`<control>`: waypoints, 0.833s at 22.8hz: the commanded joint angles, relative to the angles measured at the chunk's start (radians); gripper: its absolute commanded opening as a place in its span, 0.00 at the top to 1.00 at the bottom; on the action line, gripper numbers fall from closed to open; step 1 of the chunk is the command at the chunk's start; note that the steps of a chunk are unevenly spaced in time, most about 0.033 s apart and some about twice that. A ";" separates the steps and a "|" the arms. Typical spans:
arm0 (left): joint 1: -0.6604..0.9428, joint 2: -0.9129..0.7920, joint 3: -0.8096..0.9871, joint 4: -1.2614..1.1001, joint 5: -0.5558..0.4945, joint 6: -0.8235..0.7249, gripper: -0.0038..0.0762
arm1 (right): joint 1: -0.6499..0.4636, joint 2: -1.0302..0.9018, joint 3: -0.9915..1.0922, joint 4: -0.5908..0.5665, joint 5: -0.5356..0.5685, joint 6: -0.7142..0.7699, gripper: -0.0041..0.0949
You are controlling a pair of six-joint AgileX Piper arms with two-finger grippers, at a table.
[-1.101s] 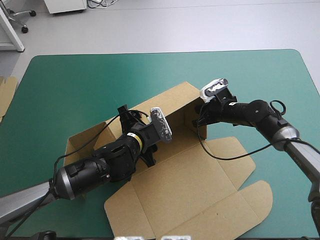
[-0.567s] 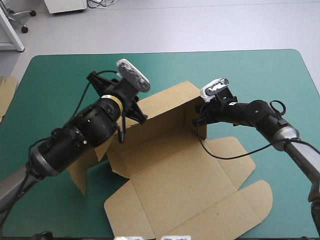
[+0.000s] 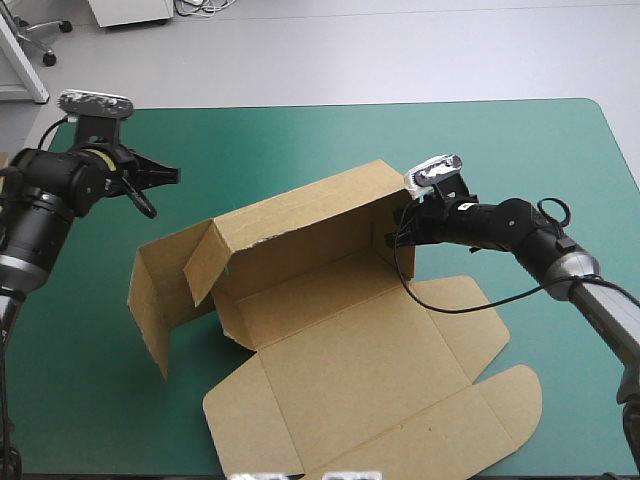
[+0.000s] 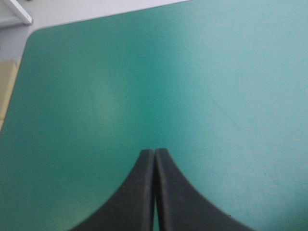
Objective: Fold the box
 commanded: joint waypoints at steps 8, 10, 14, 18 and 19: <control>0.249 0.069 -0.023 -0.361 -0.079 0.277 0.97 | -0.004 -0.036 -0.284 -0.491 0.345 0.611 0.97; 0.249 0.081 -0.023 -0.374 -0.079 0.286 0.97 | -0.004 -0.036 -0.338 -0.491 0.404 0.638 0.97; 0.249 0.112 -0.023 -0.383 -0.075 0.290 0.97 | -0.014 0.034 -0.541 -0.505 0.603 0.700 0.97; 0.249 0.128 -0.023 -0.390 -0.058 0.286 0.97 | -0.038 0.125 -0.642 -0.504 0.699 0.722 0.97; 0.249 0.131 -0.023 -0.393 -0.053 0.286 0.97 | -0.043 0.146 -0.658 -0.504 0.710 0.722 0.97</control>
